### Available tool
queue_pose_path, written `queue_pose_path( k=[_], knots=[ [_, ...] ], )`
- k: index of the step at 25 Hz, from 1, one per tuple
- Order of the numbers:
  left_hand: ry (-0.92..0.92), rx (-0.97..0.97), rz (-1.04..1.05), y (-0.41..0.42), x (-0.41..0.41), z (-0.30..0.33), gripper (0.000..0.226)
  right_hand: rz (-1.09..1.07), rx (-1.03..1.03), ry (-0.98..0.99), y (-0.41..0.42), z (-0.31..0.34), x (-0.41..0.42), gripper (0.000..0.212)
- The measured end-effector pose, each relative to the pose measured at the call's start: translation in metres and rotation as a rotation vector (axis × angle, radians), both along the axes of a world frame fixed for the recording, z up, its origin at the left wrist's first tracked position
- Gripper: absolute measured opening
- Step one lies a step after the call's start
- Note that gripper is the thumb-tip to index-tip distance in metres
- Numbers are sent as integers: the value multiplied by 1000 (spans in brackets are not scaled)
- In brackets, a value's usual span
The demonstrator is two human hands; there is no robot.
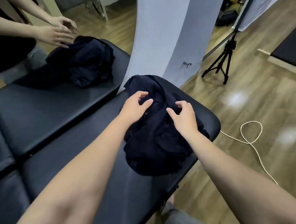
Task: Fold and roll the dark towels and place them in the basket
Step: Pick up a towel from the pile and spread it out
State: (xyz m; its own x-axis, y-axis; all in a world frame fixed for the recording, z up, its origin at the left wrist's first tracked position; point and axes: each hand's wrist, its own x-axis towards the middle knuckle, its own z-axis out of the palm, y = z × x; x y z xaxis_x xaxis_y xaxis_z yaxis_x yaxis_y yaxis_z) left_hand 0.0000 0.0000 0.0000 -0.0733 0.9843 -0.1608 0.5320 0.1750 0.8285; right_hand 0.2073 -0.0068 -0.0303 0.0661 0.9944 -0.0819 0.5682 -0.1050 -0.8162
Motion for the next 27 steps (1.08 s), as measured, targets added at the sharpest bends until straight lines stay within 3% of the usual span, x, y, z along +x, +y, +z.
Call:
queue_pose_path(
  k=[5,8,12,14,15,19,23,27],
  knots=[
    [146,-51,186,59,13,-16,48,51,-127,-176,54,-21,1,60],
    [19,-166,365,84,1,-29,64,95,-155,-233,78,-27,-5,64],
    [-90,-271,468,104,-9,-44,102,118,-145,-251,101,-31,-15,63],
    [-159,-324,530,112,-8,-50,110,136,-141,-264,115,-34,-20,59],
    [-183,-337,542,113,-7,-52,105,143,-146,-266,120,-35,-22,56],
    [-266,-281,535,116,-15,-53,46,123,-190,-223,136,-41,-27,35],
    [-312,-147,574,111,-27,-40,35,96,-172,84,144,-34,-29,19],
    [-350,-20,611,105,-38,-20,34,100,-53,236,145,-15,-41,16]
  ],
)
